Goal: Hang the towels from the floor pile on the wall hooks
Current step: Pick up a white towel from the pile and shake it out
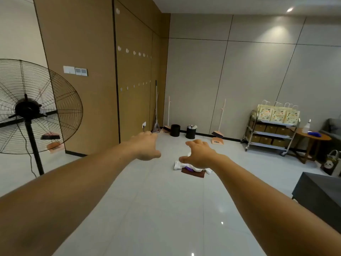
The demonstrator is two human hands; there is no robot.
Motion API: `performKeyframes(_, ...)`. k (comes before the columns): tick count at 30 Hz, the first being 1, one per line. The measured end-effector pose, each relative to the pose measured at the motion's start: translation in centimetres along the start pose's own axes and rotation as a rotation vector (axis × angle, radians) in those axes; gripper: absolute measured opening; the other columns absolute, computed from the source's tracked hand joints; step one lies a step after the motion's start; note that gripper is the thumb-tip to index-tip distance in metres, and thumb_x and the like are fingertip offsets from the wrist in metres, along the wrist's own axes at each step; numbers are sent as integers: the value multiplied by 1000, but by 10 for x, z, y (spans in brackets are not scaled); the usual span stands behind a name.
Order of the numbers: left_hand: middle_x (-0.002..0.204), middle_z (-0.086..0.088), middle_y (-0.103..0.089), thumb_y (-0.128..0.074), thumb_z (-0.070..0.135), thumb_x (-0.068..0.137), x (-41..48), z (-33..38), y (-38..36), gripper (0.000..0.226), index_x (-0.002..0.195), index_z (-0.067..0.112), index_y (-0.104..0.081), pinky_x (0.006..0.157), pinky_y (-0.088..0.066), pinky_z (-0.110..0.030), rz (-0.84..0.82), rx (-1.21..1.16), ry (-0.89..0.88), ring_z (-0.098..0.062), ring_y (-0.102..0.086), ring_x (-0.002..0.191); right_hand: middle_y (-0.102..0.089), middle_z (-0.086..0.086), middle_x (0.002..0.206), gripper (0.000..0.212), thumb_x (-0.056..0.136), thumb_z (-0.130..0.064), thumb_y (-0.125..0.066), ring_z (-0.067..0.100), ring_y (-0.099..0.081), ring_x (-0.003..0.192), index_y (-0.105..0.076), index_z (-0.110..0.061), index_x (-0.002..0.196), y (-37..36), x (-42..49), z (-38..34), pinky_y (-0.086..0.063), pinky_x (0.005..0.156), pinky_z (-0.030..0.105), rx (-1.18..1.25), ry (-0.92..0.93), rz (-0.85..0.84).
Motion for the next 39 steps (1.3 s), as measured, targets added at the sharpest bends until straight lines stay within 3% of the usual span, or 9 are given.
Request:
performKeyframes(4, 126, -9, -47, -57, 43, 85, 41, -34, -2, 52, 126, 14, -41, 87, -44, -42, -16, 9, 5, -29, -47, 112, -30, 6, 155, 82, 83, -62, -60, 32, -30, 139, -28, -25, 149, -8, 45, -9, -35, 106, 51, 15, -33, -1)
performKeyframes(9, 145, -7, -37, -58, 43, 85, 104, -66, -14, 71, 144, 17, -30, 101, -42, -46, -36, -35, 1, -27, -40, 127, -30, 4, 154, 83, 82, -63, -60, 31, -29, 139, -27, -27, 149, -21, 111, -10, -36, 105, 51, 2, -54, -6)
performKeyframes(13, 141, -8, -40, -58, 42, 84, 165, -82, -26, 66, 141, 17, -34, 100, -42, -47, -49, -52, -23, -28, -42, 123, -29, 5, 155, 82, 83, -63, -59, 32, -28, 139, -27, -27, 150, -28, 172, -1, -34, 106, 52, 0, -48, -21)
performKeyframes(17, 150, -7, -32, -57, 44, 86, 234, -96, -33, 76, 149, 18, -22, 105, -38, -46, -45, -9, -14, -28, -36, 133, -26, 6, 157, 83, 84, -61, -59, 33, -25, 142, -25, -26, 150, -24, 242, 17, -31, 111, 54, 1, -49, -2)
performKeyframes(25, 154, -9, -26, -58, 43, 86, 369, -125, -44, 78, 150, 18, -19, 109, -35, -47, -58, -40, 12, -30, -30, 138, -25, 5, 157, 84, 83, -63, -58, 32, -24, 142, -24, -25, 151, -24, 376, 58, -30, 112, 55, 2, -35, -27)
performKeyframes(33, 153, -9, -27, -57, 47, 85, 503, -178, -78, 81, 150, 17, -19, 108, -36, -45, -89, -47, 5, -30, -30, 137, -26, 6, 156, 84, 83, -63, -58, 32, -23, 142, -25, -25, 151, -37, 515, 71, -31, 112, 53, 15, -37, -38)
performKeyframes(37, 136, -13, -44, -59, 43, 83, 579, -210, -88, 63, 134, 12, -38, 93, -45, -42, -73, -73, -34, -32, -44, 119, -26, 6, 156, 84, 85, -62, -58, 32, -22, 143, -24, -24, 151, -47, 589, 71, -30, 112, 53, 9, -55, -43)
performKeyframes(39, 138, -13, -43, -59, 42, 82, 617, -226, -90, 66, 137, 11, -37, 95, -44, -42, -71, -77, -60, -32, -44, 121, -26, 7, 156, 84, 85, -62, -57, 32, -22, 143, -23, -23, 151, -48, 627, 73, -29, 113, 53, 5, -76, -46)
Point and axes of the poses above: each hand's wrist, its own x-axis towards the middle knuckle, its own y-axis out of the back of the hand, z = x × y, the point moved 6 cm from there along x, towards the middle knuckle
